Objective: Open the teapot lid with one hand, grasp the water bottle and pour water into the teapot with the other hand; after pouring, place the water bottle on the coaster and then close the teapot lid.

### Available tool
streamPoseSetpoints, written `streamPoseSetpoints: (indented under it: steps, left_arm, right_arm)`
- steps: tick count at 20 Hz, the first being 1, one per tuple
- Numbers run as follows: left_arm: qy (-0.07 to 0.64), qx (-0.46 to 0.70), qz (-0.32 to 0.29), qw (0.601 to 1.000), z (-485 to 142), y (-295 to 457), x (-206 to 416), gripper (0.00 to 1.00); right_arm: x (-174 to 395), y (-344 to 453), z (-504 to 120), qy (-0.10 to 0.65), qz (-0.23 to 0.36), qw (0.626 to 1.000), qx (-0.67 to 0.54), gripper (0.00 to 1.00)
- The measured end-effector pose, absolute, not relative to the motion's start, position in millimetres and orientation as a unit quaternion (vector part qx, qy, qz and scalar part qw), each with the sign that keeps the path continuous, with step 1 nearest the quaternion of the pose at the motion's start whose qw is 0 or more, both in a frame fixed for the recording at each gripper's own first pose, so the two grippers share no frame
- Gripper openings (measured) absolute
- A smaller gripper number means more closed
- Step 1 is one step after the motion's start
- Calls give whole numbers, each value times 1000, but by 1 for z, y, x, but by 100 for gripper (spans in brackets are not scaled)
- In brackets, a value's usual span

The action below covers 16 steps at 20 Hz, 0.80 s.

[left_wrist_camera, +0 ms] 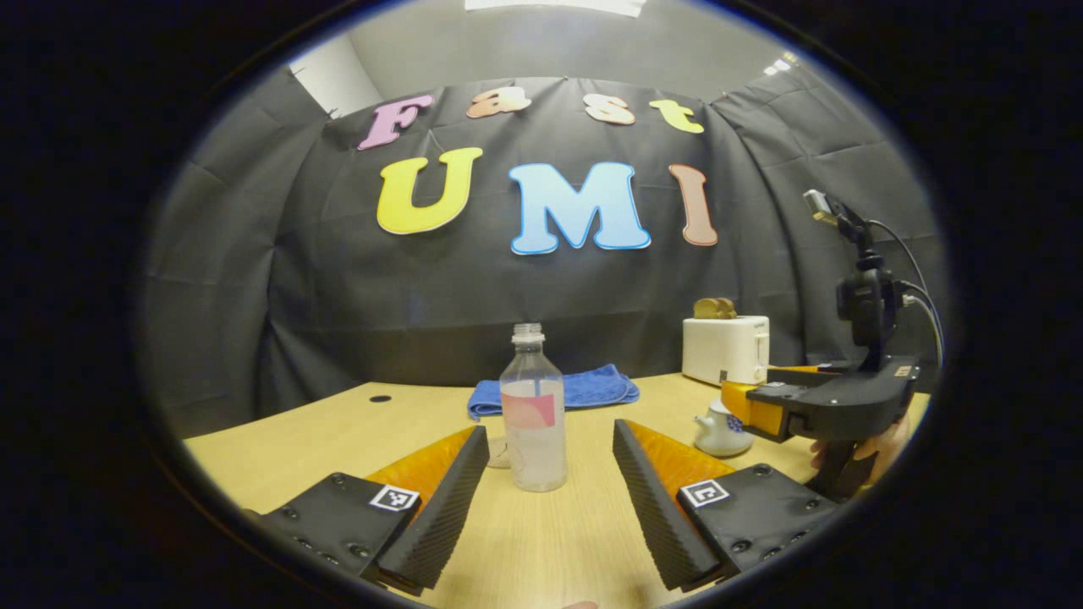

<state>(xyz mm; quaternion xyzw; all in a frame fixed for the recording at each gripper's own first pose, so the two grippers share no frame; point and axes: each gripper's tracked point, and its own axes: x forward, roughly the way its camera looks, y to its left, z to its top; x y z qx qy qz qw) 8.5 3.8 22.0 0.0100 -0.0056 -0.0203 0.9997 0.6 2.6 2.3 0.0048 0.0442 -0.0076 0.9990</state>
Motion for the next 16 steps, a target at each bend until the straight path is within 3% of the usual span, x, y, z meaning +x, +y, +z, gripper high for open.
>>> streamPoseSetpoints:
  steps: [3, 4, 5, 7, 8, 11, 12, 13, 16]
  left_arm:
    - [-5, 11, -16, 1000, 21, 8, 12, 100]
    - [-4, 10, -16, 1000, 19, 9, 13, 100]
    - [-2, 9, -17, 1000, 18, 9, 13, 100]
    - [-2, 10, -17, 1000, 18, 10, 14, 100]
    - [-2, 12, -16, 1000, 19, 10, 15, 100]
    - [-3, 16, -15, 1000, 19, 12, 18, 100]
    - [-2, 16, -15, 1000, 17, 11, 18, 100]
    - [-2, 16, -15, 1000, 17, 11, 18, 100]
    - [-1, 15, -18, 1000, 18, 9, 20, 100]
  right_arm:
    - [1, 3, 2, 46, -9, 999, -4, 87]
    - [-1, 8, 1, 52, -8, 999, -1, 84]
    - [0, 10, -2, 61, -6, 998, 2, 73]
    - [4, 8, -5, 65, -6, 998, 0, 71]
    - [8, 6, -8, 69, -9, 998, 0, 61]
    - [10, 5, -7, 64, -11, 998, -2, 59]
    - [8, 4, -5, 68, -15, 998, -5, 24]
    - [8, 4, -6, 68, -15, 998, -8, 19]
    - [11, 3, 7, 68, -12, 997, -20, 19]
